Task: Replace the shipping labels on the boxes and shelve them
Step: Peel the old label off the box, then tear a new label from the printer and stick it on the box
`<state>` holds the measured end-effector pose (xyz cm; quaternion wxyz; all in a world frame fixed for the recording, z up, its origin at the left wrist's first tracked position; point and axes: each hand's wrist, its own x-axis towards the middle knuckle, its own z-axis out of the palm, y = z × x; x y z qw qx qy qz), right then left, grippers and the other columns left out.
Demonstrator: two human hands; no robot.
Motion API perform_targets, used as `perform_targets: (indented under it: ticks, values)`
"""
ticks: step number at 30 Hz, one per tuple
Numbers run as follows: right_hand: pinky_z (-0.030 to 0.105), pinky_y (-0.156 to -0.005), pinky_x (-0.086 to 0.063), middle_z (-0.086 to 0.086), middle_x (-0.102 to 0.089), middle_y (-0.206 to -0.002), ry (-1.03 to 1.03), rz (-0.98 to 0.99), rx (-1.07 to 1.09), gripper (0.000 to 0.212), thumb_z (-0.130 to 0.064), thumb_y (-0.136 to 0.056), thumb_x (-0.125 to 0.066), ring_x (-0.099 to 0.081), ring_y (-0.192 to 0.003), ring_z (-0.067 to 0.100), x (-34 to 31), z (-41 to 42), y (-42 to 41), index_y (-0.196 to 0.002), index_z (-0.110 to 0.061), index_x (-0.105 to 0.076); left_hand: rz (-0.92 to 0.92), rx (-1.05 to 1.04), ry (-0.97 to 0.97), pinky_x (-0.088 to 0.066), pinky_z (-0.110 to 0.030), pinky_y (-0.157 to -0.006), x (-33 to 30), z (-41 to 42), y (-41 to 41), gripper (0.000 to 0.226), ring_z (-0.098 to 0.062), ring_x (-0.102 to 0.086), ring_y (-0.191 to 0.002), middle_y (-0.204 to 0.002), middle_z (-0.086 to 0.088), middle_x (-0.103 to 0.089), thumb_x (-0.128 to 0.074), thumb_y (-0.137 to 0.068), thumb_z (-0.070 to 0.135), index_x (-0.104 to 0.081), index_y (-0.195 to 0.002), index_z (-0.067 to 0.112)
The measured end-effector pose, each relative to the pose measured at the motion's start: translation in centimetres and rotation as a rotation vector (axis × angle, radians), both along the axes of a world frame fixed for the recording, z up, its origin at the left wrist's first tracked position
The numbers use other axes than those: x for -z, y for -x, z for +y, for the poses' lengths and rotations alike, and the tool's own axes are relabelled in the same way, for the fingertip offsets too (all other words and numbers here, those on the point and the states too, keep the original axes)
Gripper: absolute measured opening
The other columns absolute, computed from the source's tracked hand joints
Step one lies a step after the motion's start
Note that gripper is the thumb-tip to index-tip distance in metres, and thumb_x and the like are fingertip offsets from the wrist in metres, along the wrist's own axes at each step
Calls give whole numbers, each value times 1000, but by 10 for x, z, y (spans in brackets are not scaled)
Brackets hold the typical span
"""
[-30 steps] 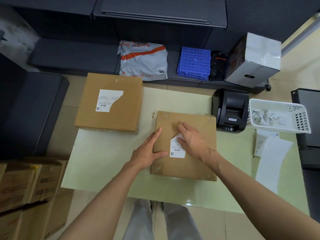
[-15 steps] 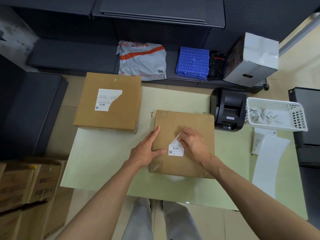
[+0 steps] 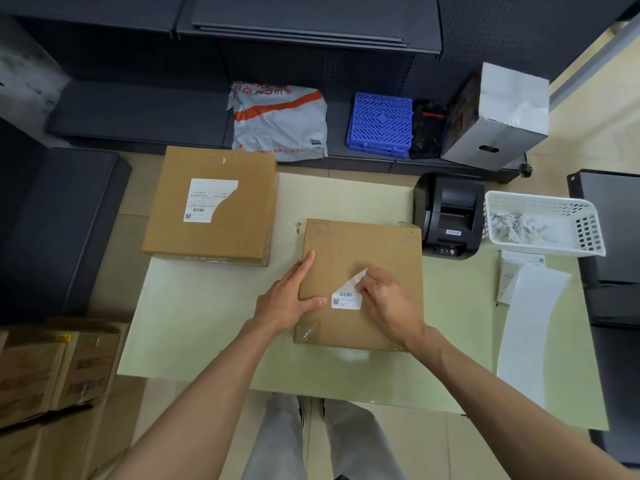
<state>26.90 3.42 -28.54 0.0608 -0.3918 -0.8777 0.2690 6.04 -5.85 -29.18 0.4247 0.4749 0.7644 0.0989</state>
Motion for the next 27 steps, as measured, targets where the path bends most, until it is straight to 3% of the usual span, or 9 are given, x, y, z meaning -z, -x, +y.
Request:
perform_targets:
  ticks: [6, 10, 14, 18, 24, 27]
  values:
    - [38, -69, -48, 6, -57, -84, 37, -16, 35, 11, -5, -88, -54, -54, -79, 27, -7, -28, -21, -83, -4, -64, -9, 1, 7, -42, -45, -105, -1, 1, 0, 95, -16, -34, -146, -164, 27, -15, -65, -86, 64, 8, -145, 69]
    - [29, -75, -43, 2, -54, -89, 133, 6, 98, 14, -11, -95, -51, -52, -86, 23, -15, -36, -37, -89, -4, -61, -20, 7, 17, -42, -47, -105, -2, 0, 0, 94, -16, -37, -144, -163, 28, -15, -65, -86, 63, 8, -145, 70]
    - [36, -73, -48, 2, -55, -88, 96, 7, 75, 17, -13, -97, -51, -54, -82, 23, -28, -39, -53, -88, -5, -64, -19, 17, 36, -43, -45, -103, -3, 2, 1, 94, -17, -41, -141, -163, 28, -17, -65, -87, 64, 8, -145, 69]
    - [31, -69, -47, -1, -55, -86, 112, 61, 172, 10, -5, -93, -58, -54, -76, 18, -34, -38, -63, -87, -9, -64, -5, 22, 48, -41, -45, -104, -3, 4, 0, 95, -18, -42, -141, -163, 25, -19, -66, -86, 63, 7, -147, 67]
    - [25, -68, -44, -3, -55, -82, 110, 200, 464, 10, -4, -92, -61, -54, -74, 13, -51, -25, -70, -84, -9, -66, 2, 41, 85, -36, -51, -111, 3, 6, -1, 97, -24, -28, -149, -166, 13, -16, -65, -86, 63, 10, -148, 63]
    - [26, -66, -44, 3, -58, -80, 102, 238, 506, 10, -3, -90, -62, -55, -70, 15, -64, -6, -66, -84, -8, -69, 176, 94, 118, -27, -54, -117, -8, 16, -8, 93, -29, -14, -153, -169, -4, -6, -63, -91, 58, 1, -157, 48]
